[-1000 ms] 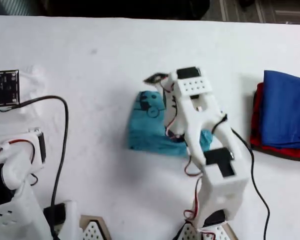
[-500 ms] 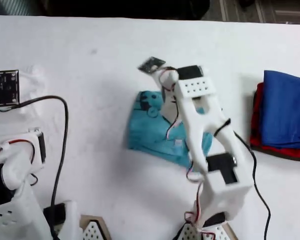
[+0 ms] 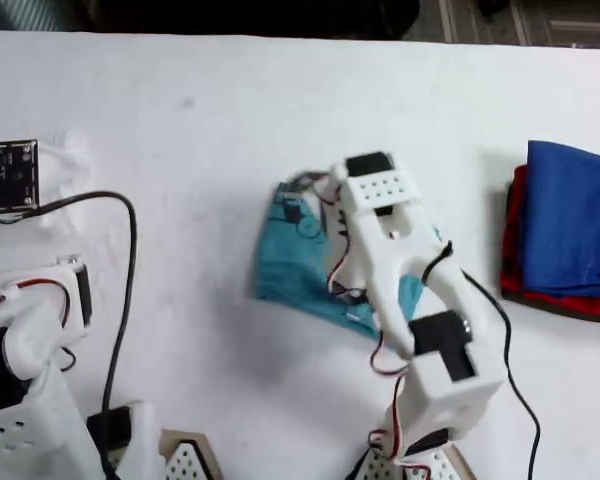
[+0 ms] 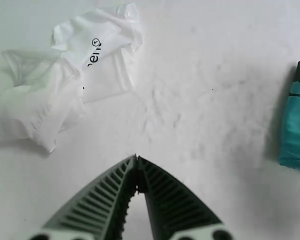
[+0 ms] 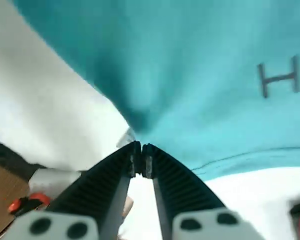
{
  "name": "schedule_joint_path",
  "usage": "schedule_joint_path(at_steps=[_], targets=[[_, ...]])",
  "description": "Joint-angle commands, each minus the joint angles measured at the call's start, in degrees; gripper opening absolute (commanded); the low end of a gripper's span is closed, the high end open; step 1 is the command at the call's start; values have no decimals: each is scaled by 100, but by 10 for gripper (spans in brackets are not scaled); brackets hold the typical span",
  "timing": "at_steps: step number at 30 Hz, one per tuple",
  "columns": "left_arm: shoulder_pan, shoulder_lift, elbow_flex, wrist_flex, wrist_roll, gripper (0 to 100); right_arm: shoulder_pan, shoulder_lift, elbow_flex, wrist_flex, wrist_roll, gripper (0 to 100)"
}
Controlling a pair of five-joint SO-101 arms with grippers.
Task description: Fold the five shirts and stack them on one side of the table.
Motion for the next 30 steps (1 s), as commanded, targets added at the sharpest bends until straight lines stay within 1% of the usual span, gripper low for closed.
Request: schedule_joint_path(at_steps=[1,3,6,10,12,14,17,19,22,30], targets=[[-13,-13,-62,-88,26,23,-593,-365,-791,40,-281,18],[-13,-13,-62,-88,26,23,-936,-330,-862,-189,-580,18],[-31,-13,-62,-88,26,23,-1349,-57,-818,-593,-800,18],[-31,-31,-62,-88,26,23,-1675,813,-519,-1253,-826,18],[-31,-40,-62,-88,26,23,-1815,1297,-484,-1490,-1002,18],[-40,-40,-53,-88,26,23,-1974,1525,-686,-1481,-1152,18],[-40,-40,-53,-79,18,23,-2097,1429,-1231,-1015,-1231,18],[-40,-40,-62,-79,18,23,-2053,1297,-1609,-558,-1240,18],[-40,-48,-62,-79,18,23,-1763,1068,-2066,84,-1240,18],[-40,-48,-26,-88,18,23,-664,-154,-2004,92,-1240,17]])
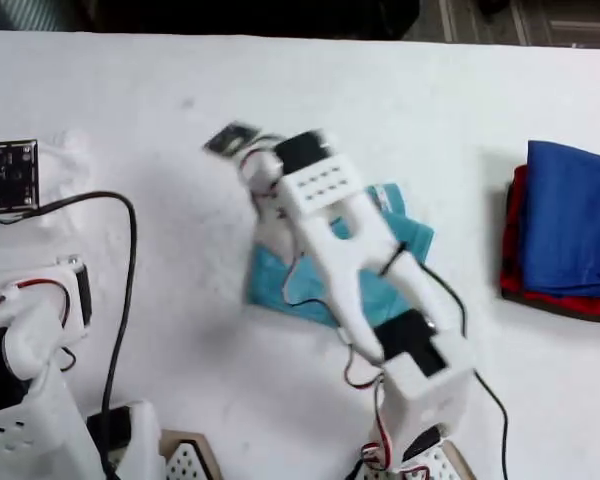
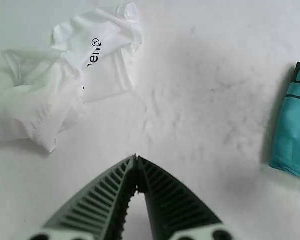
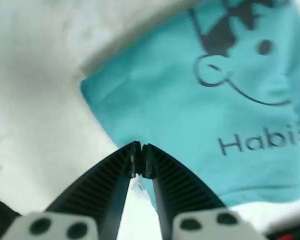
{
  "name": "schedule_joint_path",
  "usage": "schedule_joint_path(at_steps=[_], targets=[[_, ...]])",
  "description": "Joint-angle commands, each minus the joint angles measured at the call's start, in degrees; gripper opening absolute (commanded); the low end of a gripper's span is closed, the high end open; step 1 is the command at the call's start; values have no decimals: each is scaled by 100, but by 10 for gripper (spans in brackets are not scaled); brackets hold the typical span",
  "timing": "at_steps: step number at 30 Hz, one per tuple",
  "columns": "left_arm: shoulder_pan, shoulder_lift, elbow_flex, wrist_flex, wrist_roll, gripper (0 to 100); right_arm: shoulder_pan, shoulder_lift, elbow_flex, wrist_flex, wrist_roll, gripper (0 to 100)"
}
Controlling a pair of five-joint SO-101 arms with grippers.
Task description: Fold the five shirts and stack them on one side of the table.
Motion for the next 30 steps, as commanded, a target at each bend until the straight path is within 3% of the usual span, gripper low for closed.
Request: schedule_joint_path(at_steps=[1,4,9,16,22,30], targets=[[-40,-48,-26,-88,18,23,453,-752,18,48,-35,17],[-40,-48,-26,-88,18,23,804,-1226,686,48,-53,17],[-40,-48,-18,-176,18,23,1437,-1982,1767,-4,-712,17],[-40,-48,-9,-316,18,23,2149,-2035,1890,-927,-1116,41],[-40,-13,-9,-334,9,23,2220,-1200,1609,-1121,-1143,239],[-31,-4,0,-422,-97,23,2747,453,211,-1086,-1143,248]])
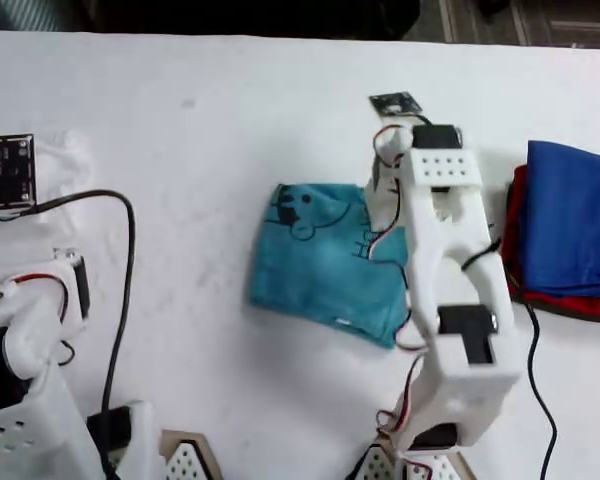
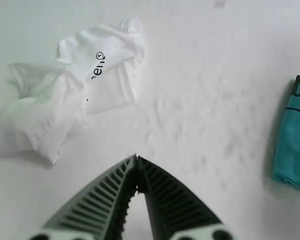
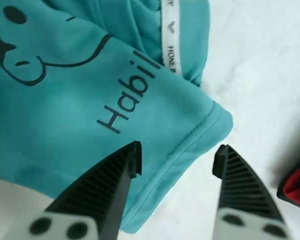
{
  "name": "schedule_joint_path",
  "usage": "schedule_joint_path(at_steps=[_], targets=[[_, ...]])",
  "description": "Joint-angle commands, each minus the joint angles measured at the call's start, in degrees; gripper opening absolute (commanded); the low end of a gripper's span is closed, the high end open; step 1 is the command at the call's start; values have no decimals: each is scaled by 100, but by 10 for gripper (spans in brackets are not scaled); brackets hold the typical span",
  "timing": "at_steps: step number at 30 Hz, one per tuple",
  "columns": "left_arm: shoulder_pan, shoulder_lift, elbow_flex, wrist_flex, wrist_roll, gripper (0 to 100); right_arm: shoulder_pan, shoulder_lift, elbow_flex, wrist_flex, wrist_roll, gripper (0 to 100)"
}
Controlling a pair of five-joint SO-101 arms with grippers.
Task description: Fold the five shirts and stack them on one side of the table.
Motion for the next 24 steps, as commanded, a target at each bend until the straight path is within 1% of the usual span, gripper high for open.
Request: schedule_joint_path(at_steps=[1,4,10,18,24], targets=[[-31,-4,0,-123,-185,23,180,470,-721,-22,-44,248],[-31,-4,0,-114,-352,23,189,848,-1011,-13,-44,248],[-31,-4,0,-79,-352,23,215,1323,-1169,-57,-44,248],[-31,-13,0,-70,-413,23,532,1807,-1767,-40,-35,248],[-31,-31,0,-70,-413,23,523,2246,-1873,-13,-35,237]])
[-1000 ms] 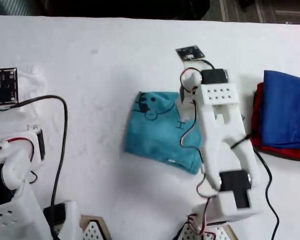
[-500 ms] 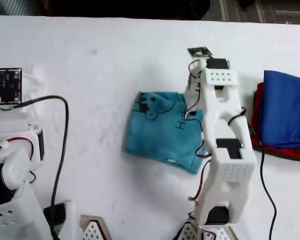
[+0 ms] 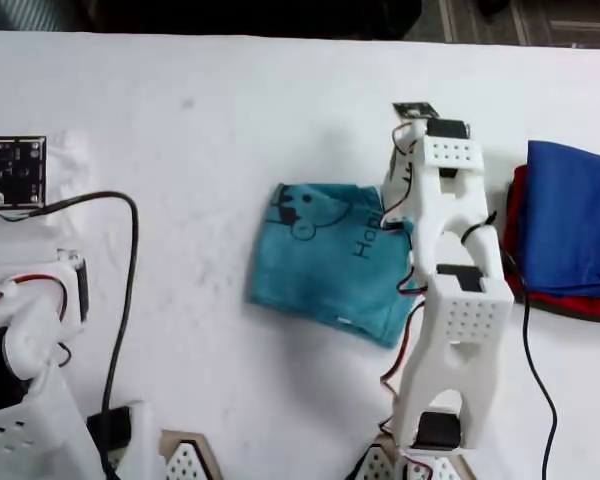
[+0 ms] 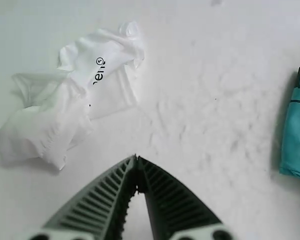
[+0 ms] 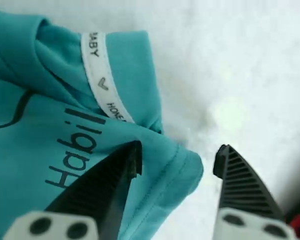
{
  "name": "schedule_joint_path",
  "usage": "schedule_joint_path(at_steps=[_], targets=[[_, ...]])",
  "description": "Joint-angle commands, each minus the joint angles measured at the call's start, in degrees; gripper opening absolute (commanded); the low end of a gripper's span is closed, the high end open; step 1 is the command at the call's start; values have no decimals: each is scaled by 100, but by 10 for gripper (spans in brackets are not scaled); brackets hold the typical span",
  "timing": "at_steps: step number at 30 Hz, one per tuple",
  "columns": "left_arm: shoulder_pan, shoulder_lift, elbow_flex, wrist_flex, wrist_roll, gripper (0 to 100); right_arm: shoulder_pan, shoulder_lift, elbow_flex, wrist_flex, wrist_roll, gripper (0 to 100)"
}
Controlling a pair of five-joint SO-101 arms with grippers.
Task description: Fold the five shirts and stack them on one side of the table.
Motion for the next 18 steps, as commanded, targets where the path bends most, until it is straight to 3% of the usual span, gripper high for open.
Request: schedule_joint_path(at_steps=[1,6,18], targets=[[-31,-40,0,-70,-35,23,40,31,-202,22,-35,216],[-31,-40,0,-62,-35,23,57,31,-211,22,-35,18],[-31,-40,0,-62,-35,23,-171,-1648,-211,382,202,18]])
